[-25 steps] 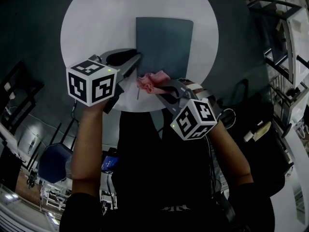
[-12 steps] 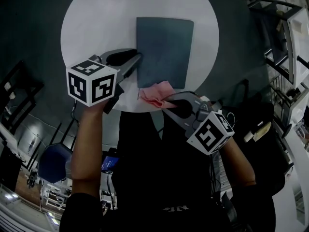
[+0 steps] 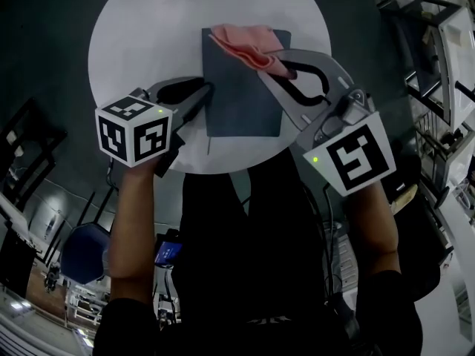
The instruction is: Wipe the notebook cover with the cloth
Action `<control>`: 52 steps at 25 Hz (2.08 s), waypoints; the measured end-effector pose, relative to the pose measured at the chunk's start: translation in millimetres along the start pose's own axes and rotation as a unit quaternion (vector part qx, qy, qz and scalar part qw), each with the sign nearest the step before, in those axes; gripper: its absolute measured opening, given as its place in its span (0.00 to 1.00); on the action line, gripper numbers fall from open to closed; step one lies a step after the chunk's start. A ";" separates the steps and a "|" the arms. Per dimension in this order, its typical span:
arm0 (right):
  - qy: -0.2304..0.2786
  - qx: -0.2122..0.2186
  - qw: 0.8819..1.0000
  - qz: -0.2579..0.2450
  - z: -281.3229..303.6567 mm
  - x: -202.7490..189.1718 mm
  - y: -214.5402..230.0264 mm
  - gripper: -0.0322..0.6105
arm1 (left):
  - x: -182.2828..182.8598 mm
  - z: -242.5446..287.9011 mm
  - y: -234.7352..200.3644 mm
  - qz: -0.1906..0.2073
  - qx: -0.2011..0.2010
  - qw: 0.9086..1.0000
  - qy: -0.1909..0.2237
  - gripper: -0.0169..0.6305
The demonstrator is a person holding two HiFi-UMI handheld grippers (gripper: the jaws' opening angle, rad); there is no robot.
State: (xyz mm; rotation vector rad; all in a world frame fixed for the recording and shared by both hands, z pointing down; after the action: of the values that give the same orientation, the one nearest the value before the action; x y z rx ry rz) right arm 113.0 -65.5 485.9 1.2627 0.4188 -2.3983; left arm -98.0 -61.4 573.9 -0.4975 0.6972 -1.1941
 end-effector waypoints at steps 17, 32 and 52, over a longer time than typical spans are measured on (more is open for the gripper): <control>-0.059 -0.013 0.998 -0.012 53.8 -62.0 20.7 0.06 | -1.2 0.7 -0.6 -0.002 -0.002 1.000 -0.001 0.11; -0.078 0.033 0.996 -0.022 29.3 -68.9 -41.5 0.06 | -0.8 1.3 -1.1 -0.005 -0.005 1.000 -0.003 0.11; -0.103 0.121 0.987 0.018 1.6 -74.6 -132.8 0.06 | -2.1 0.9 -1.1 -0.004 -0.004 1.000 -0.002 0.11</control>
State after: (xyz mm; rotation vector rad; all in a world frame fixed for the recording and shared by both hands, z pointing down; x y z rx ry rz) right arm 87.2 65.5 559.3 1.0883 0.0448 -2.5744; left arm -98.5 -59.7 575.7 -0.5090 0.6965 -1.1978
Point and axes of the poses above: the fingertips, and each gripper's own axes: z forward along the fingers, y to its right, x out of its top, the point moved 9 cm from there along -z, backward along the fingers, and after that the axes turned 8 degrees about -z, right-handed, at the moved point
